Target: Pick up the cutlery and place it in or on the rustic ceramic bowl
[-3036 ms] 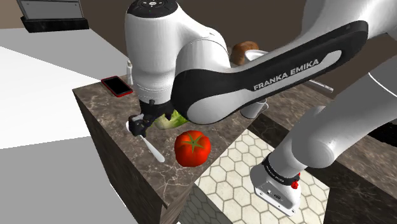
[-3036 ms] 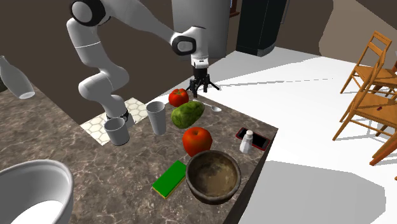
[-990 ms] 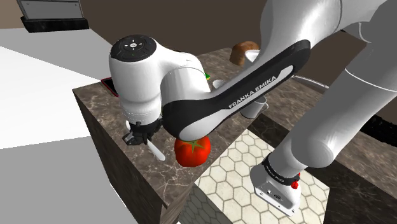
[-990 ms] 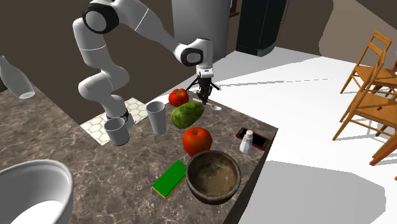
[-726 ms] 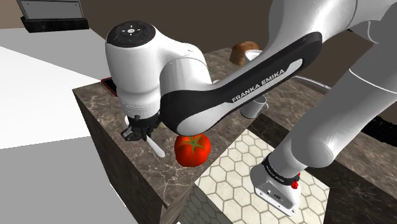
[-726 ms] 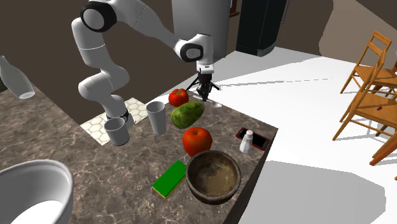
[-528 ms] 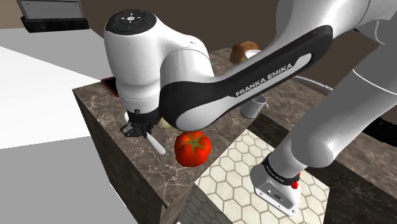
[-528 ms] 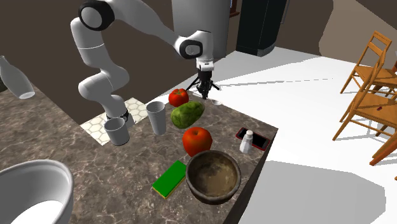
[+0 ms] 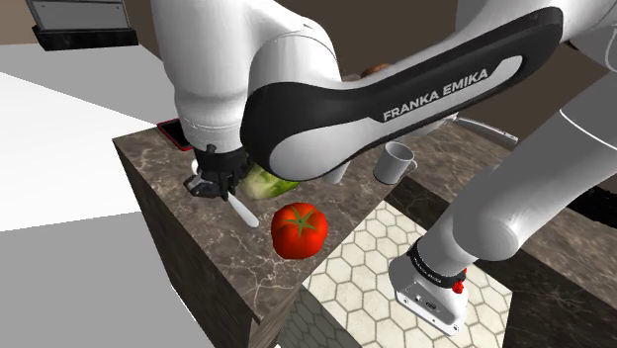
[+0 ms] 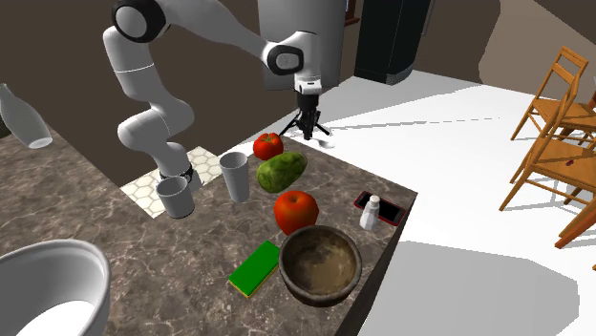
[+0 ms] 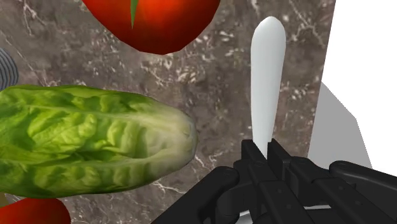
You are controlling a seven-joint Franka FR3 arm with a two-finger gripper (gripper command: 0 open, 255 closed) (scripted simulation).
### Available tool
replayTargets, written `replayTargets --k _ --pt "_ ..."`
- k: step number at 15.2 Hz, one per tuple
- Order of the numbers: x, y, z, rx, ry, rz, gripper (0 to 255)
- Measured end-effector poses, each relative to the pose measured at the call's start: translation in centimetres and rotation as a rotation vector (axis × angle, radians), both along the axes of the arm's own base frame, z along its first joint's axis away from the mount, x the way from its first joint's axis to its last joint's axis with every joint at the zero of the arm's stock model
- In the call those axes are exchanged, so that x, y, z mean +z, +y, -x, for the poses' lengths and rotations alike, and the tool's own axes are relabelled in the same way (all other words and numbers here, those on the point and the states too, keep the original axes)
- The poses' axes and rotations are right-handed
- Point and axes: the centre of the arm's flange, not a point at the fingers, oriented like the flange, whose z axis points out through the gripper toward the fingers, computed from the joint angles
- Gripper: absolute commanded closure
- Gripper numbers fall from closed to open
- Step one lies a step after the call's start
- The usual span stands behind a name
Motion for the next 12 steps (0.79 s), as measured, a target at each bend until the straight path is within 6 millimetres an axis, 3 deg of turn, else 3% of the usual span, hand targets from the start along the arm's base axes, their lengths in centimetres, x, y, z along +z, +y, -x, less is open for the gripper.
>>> replayTargets --k 12 --pt "6.4 0.1 0.1 0.0 0.0 0.0 255"
